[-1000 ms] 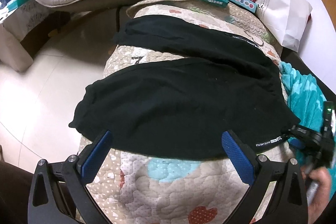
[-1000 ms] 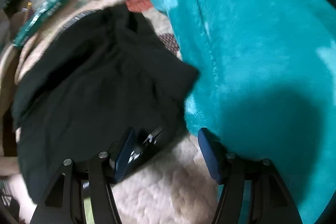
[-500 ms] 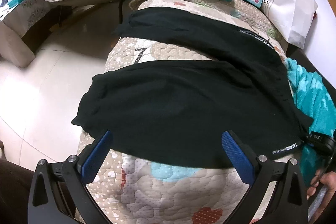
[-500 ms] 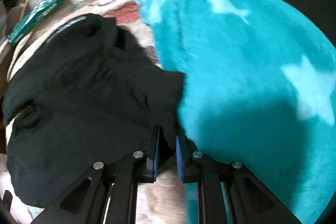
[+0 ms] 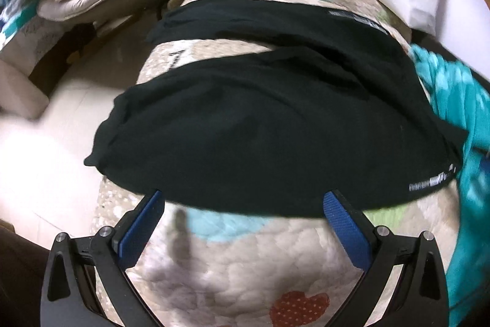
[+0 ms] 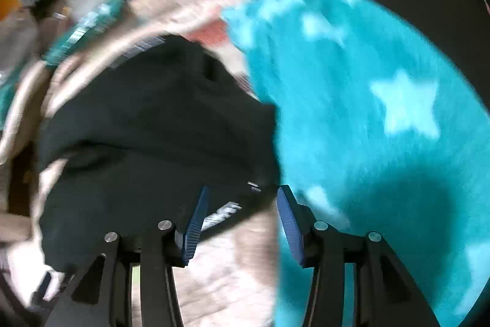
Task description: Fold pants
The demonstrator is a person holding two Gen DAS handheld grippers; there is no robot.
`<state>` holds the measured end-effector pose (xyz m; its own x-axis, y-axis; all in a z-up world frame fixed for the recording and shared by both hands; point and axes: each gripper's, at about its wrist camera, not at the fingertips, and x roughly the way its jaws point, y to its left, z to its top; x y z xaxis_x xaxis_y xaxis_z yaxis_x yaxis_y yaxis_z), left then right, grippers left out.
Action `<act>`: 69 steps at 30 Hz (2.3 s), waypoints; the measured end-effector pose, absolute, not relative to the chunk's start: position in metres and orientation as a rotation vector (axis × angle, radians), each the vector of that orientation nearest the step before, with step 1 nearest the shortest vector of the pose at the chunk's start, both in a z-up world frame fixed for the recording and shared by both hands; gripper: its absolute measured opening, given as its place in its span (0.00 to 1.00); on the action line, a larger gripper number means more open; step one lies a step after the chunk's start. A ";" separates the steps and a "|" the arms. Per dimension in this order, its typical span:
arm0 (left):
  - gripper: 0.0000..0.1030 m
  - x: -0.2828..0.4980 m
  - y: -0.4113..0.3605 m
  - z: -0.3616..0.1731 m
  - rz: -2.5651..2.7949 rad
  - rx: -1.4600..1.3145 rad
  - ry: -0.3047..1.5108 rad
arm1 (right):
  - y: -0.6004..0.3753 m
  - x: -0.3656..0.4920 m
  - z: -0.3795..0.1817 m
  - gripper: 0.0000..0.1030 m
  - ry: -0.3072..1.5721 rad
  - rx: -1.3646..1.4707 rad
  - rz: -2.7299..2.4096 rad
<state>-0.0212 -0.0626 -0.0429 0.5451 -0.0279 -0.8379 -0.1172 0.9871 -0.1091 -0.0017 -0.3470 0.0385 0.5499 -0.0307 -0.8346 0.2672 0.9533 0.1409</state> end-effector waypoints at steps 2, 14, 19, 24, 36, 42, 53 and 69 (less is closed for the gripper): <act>1.00 -0.025 -0.076 -0.049 0.022 -0.115 1.002 | -0.336 0.021 0.054 0.50 0.965 0.242 -0.100; 1.00 -0.054 -0.091 -0.070 -0.038 -0.032 0.896 | -0.361 0.210 0.013 0.51 1.013 0.143 -0.048; 1.00 -0.054 -0.097 -0.070 -0.035 0.001 0.886 | -0.363 0.243 0.001 0.06 1.069 0.218 0.023; 1.00 -0.057 -0.097 -0.070 -0.028 -0.014 0.867 | -0.384 0.256 0.022 0.01 0.981 0.252 -0.019; 1.00 -0.060 -0.097 -0.070 -0.026 -0.020 0.850 | -0.421 0.260 0.006 0.56 1.107 0.463 0.135; 1.00 -0.060 -0.098 -0.071 -0.024 -0.018 0.848 | -0.412 0.265 -0.015 0.42 1.128 0.523 0.213; 1.00 -0.060 -0.098 -0.070 -0.025 -0.019 0.848 | -0.418 0.279 0.014 0.05 0.980 0.596 0.182; 1.00 -0.059 -0.099 -0.069 -0.020 0.003 0.862 | -0.438 0.227 0.029 0.40 1.060 0.323 -0.090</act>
